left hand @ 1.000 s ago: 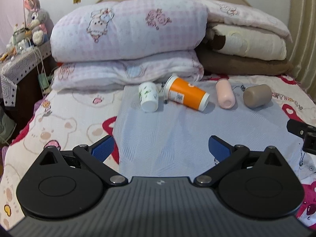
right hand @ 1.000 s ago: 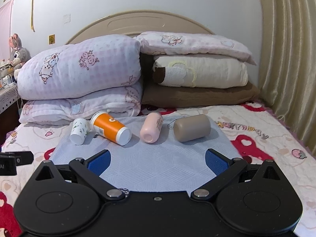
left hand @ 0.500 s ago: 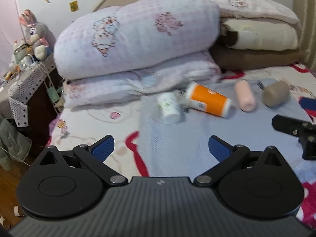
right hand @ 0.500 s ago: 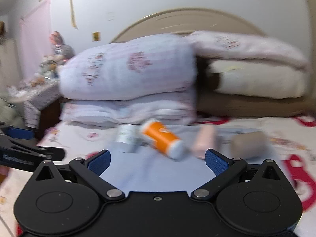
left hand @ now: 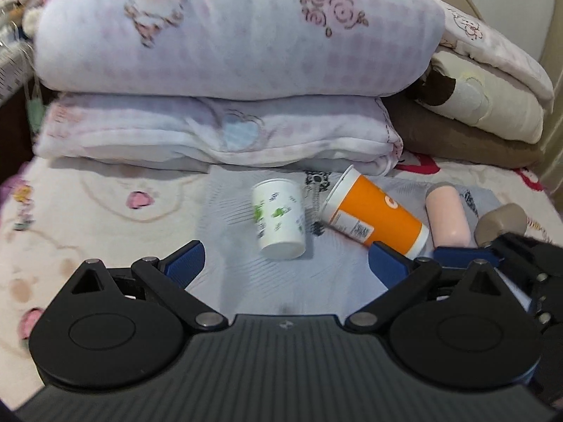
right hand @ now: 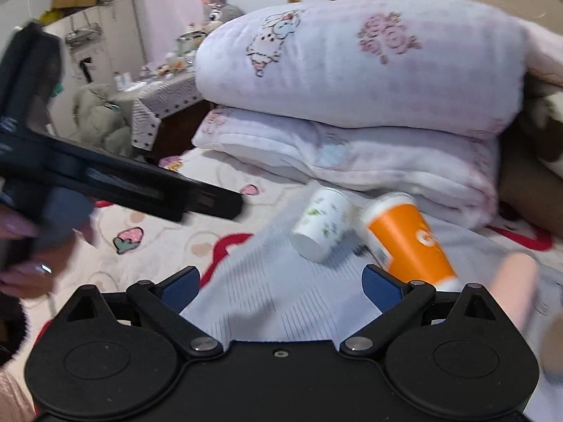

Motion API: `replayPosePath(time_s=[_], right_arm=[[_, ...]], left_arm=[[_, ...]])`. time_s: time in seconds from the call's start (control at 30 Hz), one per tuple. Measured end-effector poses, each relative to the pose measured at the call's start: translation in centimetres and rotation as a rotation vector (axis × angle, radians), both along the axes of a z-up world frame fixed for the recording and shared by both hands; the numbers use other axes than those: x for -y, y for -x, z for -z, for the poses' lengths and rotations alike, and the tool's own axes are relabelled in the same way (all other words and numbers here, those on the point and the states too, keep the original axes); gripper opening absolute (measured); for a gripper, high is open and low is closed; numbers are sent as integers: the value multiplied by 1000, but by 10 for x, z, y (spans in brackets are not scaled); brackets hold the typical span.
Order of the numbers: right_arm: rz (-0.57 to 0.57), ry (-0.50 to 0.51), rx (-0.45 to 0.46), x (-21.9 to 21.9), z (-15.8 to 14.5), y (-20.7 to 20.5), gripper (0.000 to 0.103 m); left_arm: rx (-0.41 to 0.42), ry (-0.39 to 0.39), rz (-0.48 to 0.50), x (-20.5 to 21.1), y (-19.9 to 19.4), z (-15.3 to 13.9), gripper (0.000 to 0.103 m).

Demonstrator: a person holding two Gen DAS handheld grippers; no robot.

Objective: Flip cup upright
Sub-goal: 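Move the left gripper toward the lying white leaf-print cup, then close the left gripper on the white cup's body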

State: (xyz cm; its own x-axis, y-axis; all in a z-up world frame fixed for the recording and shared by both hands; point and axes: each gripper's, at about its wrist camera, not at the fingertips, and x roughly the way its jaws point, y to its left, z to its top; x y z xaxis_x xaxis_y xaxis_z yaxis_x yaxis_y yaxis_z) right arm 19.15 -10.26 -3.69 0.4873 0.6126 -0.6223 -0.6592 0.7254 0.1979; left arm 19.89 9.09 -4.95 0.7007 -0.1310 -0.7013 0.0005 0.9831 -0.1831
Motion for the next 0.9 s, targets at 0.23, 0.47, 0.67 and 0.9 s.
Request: replayPosePath(time_s=[0.23, 0.47, 0.67, 0.9], right_arm=[[-5, -73, -123, -29, 46, -58, 95], [87, -50, -102, -50, 74, -89, 86], [134, -46, -131, -67, 92, -109, 79], [161, -44, -148, -70, 102, -113, 64]], left_arm=[[-42, 46, 46, -11, -55, 40, 83], [-88, 98, 44, -30, -88, 65, 61], [-133, 184, 52, -38, -102, 82, 52], [-157, 208, 28, -35, -103, 90, 45]])
